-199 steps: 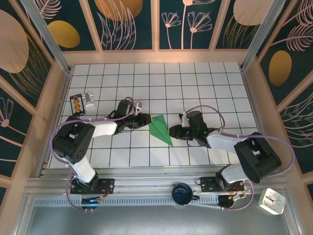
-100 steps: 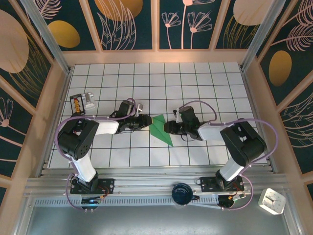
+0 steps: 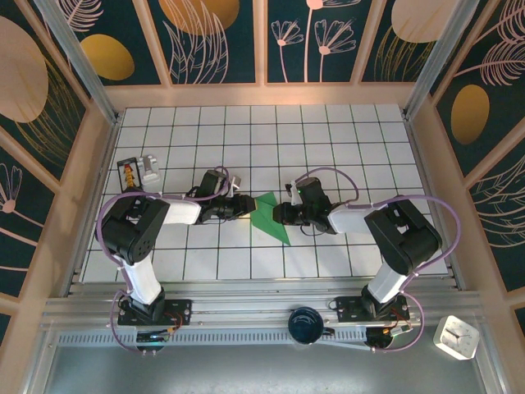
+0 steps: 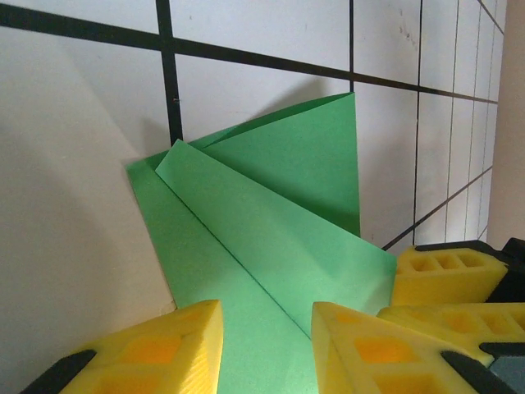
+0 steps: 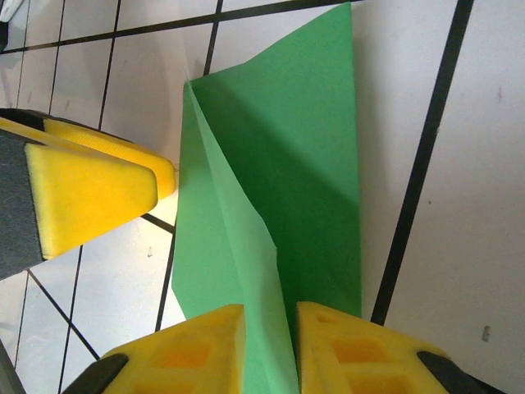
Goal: Fold a paper plane with a square sheet of paper (pick it up from the middle)
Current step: Turn over the paper at the center of the table.
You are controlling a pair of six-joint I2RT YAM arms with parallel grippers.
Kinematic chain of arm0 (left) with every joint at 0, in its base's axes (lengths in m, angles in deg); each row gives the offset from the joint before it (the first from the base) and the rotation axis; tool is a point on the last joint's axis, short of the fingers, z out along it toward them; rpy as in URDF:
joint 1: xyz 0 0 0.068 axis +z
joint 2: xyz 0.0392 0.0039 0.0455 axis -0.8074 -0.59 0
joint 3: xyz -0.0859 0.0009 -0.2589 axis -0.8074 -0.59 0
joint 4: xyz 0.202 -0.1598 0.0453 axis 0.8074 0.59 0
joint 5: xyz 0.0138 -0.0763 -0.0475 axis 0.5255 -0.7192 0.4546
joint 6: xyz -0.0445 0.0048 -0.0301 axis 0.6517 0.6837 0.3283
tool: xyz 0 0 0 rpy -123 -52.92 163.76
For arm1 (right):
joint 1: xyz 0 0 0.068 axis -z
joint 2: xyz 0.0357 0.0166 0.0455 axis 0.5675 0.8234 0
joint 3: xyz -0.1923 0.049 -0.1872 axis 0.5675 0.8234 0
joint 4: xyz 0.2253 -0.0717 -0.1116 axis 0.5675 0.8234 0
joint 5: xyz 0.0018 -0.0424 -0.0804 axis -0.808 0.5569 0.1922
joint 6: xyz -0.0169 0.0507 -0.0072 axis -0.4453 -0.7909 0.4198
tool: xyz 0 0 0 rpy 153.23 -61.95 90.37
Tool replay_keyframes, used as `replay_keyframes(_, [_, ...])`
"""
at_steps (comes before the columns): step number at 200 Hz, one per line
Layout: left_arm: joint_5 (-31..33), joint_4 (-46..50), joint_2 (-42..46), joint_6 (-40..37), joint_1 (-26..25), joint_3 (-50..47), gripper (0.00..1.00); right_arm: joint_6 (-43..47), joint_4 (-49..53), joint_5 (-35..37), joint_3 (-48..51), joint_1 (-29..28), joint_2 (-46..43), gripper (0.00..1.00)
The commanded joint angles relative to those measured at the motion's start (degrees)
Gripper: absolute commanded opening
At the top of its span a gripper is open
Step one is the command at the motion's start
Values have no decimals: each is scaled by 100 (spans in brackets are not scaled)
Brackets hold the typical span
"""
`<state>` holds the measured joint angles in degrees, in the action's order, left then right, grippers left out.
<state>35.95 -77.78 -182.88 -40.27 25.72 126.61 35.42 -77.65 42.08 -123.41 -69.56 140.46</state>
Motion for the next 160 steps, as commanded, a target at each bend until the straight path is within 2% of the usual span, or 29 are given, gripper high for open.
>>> replay_keyframes(1, [-62, -105, -83, -12, 24, 84, 33, 90, -148, -114, -107, -66, 94, 20])
replay_keyframes(19, [-51, -83, -56, -14, 17, 95, 34, 109, -180, -132, -126, -66, 163, 14])
replay_keyframes(45, [68, 103, 98, -71, 24, 220, 35, 181, -90, -9, -138, -11, -36, 0])
replay_keyframes(75, [235, 288, 555, -70, 134, 323, 38, 446, 662, 500, -235, 239, -712, 0])
replay_keyframes(121, [445, 403, 1453, -47, 553, 125, 39, 1160, 3326, 3669, -1210, 298, -1904, 0])
replay_keyframes(160, [586, 531, 1681, -148, 792, 43, 40, 1559, 4394, 6351, -2015, -135, -1981, 0])
